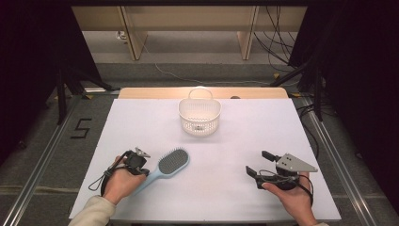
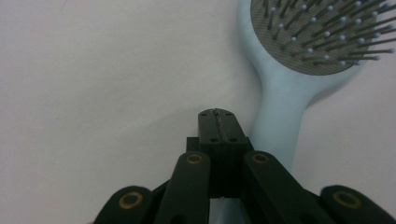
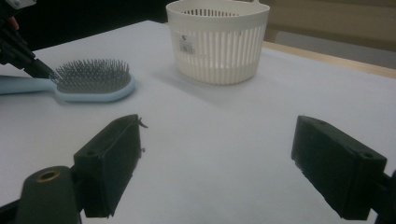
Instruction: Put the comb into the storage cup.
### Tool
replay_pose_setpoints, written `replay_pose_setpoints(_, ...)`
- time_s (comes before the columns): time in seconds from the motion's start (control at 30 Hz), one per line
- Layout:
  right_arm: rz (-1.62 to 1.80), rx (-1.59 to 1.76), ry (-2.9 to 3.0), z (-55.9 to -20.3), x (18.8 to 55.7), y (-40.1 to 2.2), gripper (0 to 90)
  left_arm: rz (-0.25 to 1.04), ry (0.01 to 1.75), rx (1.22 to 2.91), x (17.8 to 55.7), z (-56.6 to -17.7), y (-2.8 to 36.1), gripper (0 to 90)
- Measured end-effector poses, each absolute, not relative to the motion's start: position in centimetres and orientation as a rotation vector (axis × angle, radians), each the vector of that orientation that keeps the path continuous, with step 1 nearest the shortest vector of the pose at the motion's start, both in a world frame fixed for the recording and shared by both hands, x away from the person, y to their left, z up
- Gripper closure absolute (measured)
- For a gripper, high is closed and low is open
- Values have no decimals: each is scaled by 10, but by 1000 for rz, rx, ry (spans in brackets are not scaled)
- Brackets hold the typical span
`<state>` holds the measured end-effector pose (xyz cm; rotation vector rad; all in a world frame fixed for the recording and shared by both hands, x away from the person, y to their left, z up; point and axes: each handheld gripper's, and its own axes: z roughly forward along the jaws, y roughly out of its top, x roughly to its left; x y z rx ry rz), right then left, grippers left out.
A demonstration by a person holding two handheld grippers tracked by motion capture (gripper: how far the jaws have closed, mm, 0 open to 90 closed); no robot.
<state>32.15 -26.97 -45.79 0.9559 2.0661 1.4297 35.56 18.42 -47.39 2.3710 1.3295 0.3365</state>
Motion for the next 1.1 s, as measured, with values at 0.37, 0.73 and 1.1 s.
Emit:
replay_pose_setpoints(0.37, 1432, 953, 2070, -458, 322, -270, 169, 317, 1313, 2390, 347, -473, 183, 899)
replay_pose_setpoints(0.73, 1431, 953, 2076, -458, 322, -269, 169, 313, 1301, 2397, 341, -473, 182, 899)
replay_pose_setpoints(1.1, 1431, 954, 2078, -459, 322, -269, 169, 299, 1295, 2399, 339, -473, 182, 898)
